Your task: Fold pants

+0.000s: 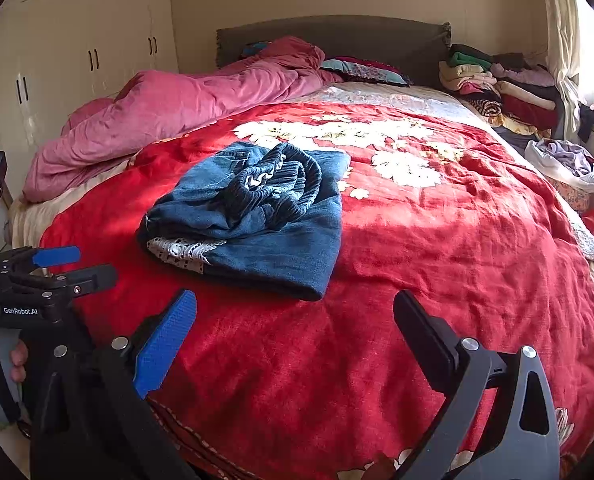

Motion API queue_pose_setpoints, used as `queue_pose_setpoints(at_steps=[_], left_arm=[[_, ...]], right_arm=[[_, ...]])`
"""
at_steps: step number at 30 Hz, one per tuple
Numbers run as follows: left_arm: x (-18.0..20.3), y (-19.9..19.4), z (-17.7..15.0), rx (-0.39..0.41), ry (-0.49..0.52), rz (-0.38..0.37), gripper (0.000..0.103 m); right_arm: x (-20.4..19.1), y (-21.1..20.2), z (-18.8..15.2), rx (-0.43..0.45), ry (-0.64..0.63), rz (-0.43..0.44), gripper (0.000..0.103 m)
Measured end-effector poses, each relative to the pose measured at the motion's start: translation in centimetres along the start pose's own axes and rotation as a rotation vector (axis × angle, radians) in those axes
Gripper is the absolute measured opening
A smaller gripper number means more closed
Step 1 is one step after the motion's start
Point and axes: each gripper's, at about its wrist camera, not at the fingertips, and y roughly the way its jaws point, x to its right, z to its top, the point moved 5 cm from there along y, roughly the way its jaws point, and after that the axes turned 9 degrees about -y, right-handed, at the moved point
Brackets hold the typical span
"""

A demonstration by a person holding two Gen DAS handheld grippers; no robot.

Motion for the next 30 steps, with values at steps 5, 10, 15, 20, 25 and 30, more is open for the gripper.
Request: queue_pose_setpoints(at_steps=[5,10,15,20,25,30], left_arm=[[0.05,-0.01,-0.02,0.000,0.001,0.002,0.093],[-0.03,-0.10,0.03,0.000,0.002,0.004,0.093],[0.03,-0.07,0.00,-0.002,0.001,0.007,0.093],[-0.10,-0.16,0.03,-0.002,0.001,0.008,0.093],[-0.45,-0.06,0.01,-0.008,0.001,0.017,0.093],[-0.64,0.03,-0.01,-0.013,0.000,0.020,0.093]], right_arm=[[0.01,-0.06,0.06,0.000,-0.001,-0.001,0.098],[0.06,-0.12,0.09,-0.002,0.000,-0.002,0.098],[0.09,-0.27,0.16,-0.001,0.001,-0.002,0.098],[0.05,-0.26,0.21,-0.001,-0.002,-0.007,0.098],[0.02,-0.31,0.21,-0.004,-0.002,-0.011,0.098],[0.09,-0.35,0.22,-0.003,-0.001,-0.011,0.098]])
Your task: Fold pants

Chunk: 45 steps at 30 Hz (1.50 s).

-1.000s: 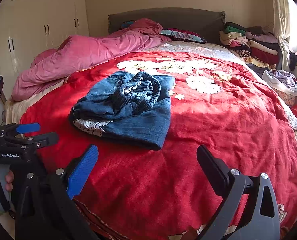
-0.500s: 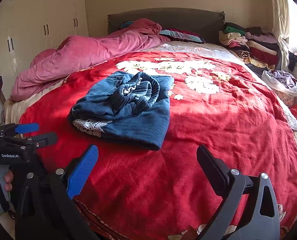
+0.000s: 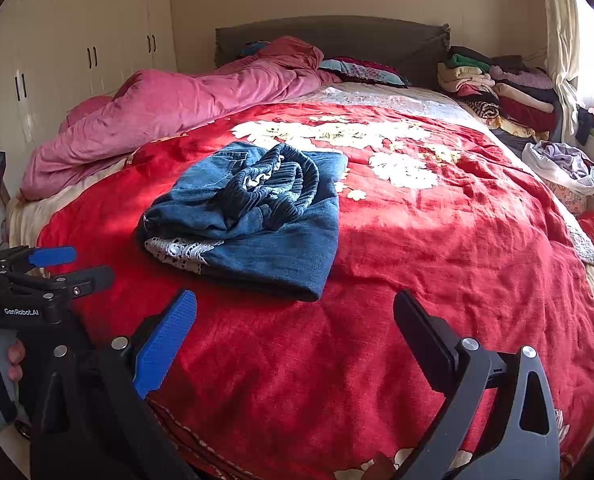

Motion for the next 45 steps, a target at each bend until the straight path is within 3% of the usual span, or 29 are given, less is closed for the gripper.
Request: queue_pose_setpoints(at_steps=[30,33,38,42,45], left_arm=[[-0.1,0.3,-0.4,-0.028,-0.004,0.008,0.093],[-0.3,0.4,-0.4,-0.044,-0.008,-0.018,0.093],[-1.9,0.5,0.8,-0.018,-0.048,-0.001,0.093],[-5.2,0.3,3.3,0.038,-0.113,0.057,0.093],[-8.6,1.3,5.6,0.034,-0.142,0.127,0.093]], right_arm=[[0.6,0.2,0.0,-0.011,-0.014,-0.034,0.098],[1.2,0.3,0.0,-0.011,-0.010,-0.048,0.098],[3.8,0.5,-0.7,-0.030,0.040,-0.094,0.098],[8.1,0.6,-1.2,-0.042,0.110,-0.166,0.098],[12.6,0.5,-1.5,-0.057,0.162,-0.239,0.098]])
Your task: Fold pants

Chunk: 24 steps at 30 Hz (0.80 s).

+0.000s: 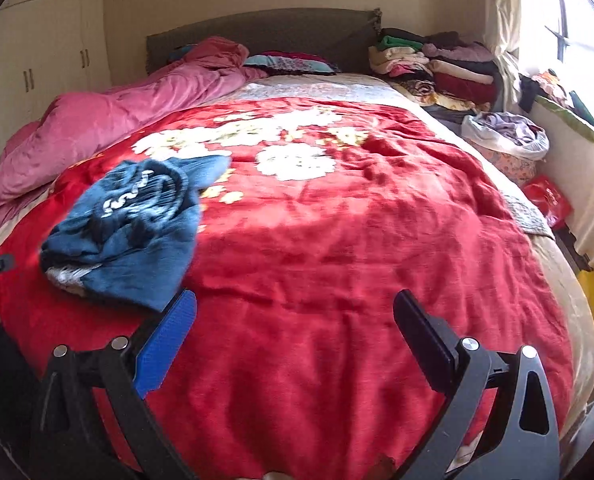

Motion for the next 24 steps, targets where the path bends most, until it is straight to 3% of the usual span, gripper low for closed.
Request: queue_pose_setpoints(at_steps=[8,12,14,18,24], left_arm=[[-8.4,7.9,9.1,-0.021,-0.062,0.280,0.093],[-10.5,12.8,11.4,-0.027,-0.114,0.291,0.095],[-10.9,14.1,10.8,0.007,-0.111,0.249,0.095],[-11.7,12.8,10.6,0.021,-0.166,0.187,0.095],[-11.8,12.4,10.5,0.019,-0.163,0.193,0.095]], right_arm=[[16.1,7.0,1.3,-0.141,0.205,-0.148,0.098],[22.1,13.4,0.8,-0.252,0.215,-0.212,0.099],[23.3,15.7,-0.1,-0.262,0.290,-0.147,0.099],[22.7,15.0,0.1,-0.237,0.260,-0.203,0.099],[23.1,14.8,-0.1,-0.224,0.310,-0.148,0.099]])
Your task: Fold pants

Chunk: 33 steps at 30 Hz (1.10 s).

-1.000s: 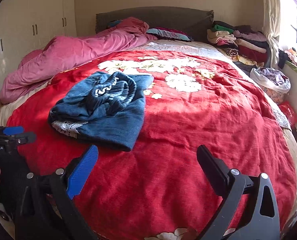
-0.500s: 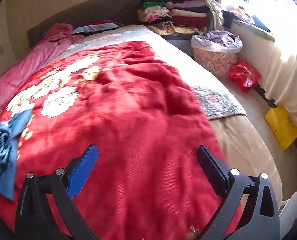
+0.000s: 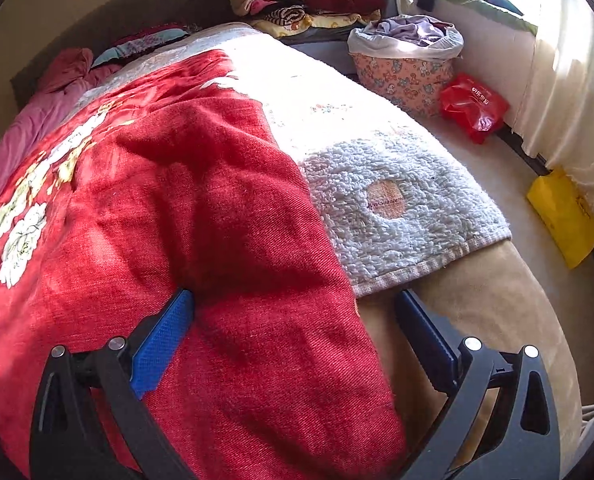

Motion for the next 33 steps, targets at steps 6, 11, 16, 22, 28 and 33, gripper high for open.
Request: queue_pose_setpoints(at_steps=[6,11,16,22,28,33], left_arm=[[0.14,0.15,0.10,-0.001,0.001,0.001,0.095],[0.01,0.00,-0.01,-0.001,0.001,0.001,0.095],[0.14,0.16,0.12,-0.002,0.002,0.002,0.095],[0.19,0.20,0.20,-0.002,0.002,0.001,0.095],[0.25,0.25,0.23,-0.002,0.003,0.002,0.095],[0.24,0.26,0.20,-0.002,0.003,0.003,0.095]], right_arm=[[-0.40,-0.16,0.03,-0.001,-0.005,-0.006,0.099],[-0.29,-0.16,0.02,-0.003,-0.007,-0.009,0.099],[-0.34,-0.17,0.01,-0.002,-0.007,-0.008,0.099],[-0.33,-0.16,0.00,-0.002,-0.007,-0.009,0.099],[-0.34,-0.17,-0.02,-0.002,-0.007,-0.008,0.099],[-0.31,-0.17,0.00,-0.002,-0.006,-0.008,0.099]])
